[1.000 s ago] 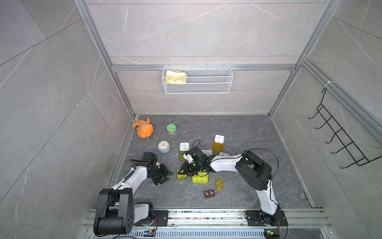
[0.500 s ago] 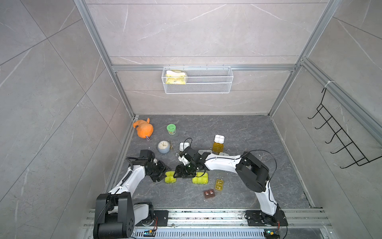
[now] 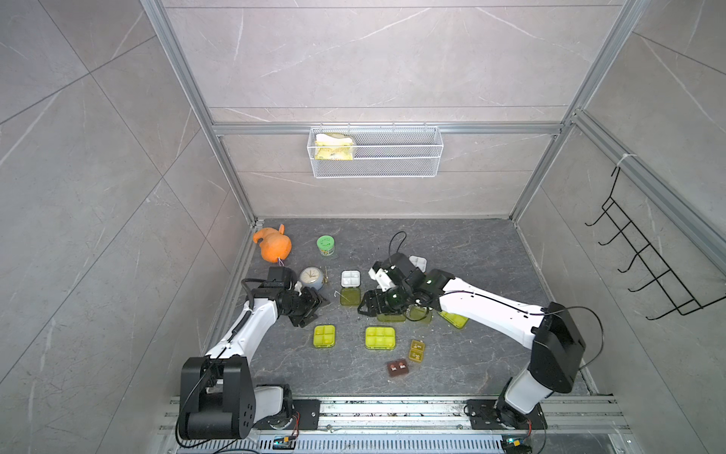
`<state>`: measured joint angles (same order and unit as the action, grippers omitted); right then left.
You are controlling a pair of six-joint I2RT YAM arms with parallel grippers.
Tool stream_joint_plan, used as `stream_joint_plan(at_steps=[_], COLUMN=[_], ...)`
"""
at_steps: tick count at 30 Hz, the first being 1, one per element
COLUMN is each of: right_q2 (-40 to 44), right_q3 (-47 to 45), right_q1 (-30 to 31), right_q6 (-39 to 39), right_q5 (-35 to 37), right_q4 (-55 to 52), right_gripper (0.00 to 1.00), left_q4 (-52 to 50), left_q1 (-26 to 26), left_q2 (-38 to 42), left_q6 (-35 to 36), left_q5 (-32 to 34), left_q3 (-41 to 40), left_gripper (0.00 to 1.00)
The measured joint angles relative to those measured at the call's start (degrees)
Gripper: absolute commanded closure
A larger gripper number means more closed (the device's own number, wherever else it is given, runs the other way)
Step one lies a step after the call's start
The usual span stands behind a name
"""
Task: Close pillboxes
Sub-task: Close the lid on the pillbox.
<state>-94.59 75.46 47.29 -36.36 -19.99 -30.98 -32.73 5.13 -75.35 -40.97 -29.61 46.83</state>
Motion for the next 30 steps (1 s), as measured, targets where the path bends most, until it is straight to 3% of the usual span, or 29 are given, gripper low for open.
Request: stream_joint_plan(at_steps=[7,13,22,30], right_q2=[6.4,7.5,-1.9,-10.0], right_q3=[-7.6,-10.9,-7.9,-1.8], right_q1=[-10.8,-20.0,-27.0,-28.7], right_q6=[1.9,4.4,9.3,12.0], right_q5=[2.9,2.6,-1.1,-4.3], right_q4=[-7.8,-10.4,-8.7,-7.4], right_gripper=[0.21,0.24,0.27,0.28], left_q4=[2.1,3.2,3.3,5.2], left_q1=[15.5,24.0,30.7,33.9], left_q2=[-12.8,-24.3,-32.9,-37.5], left_q6=[0.3,0.3,-0.7,-3.0], left_q5=[0.9,0.3,-2.1,-4.1], left_q3=[12.2,22.1,29.4,32.2], left_gripper=[0.34,0.33,0.33,0.33])
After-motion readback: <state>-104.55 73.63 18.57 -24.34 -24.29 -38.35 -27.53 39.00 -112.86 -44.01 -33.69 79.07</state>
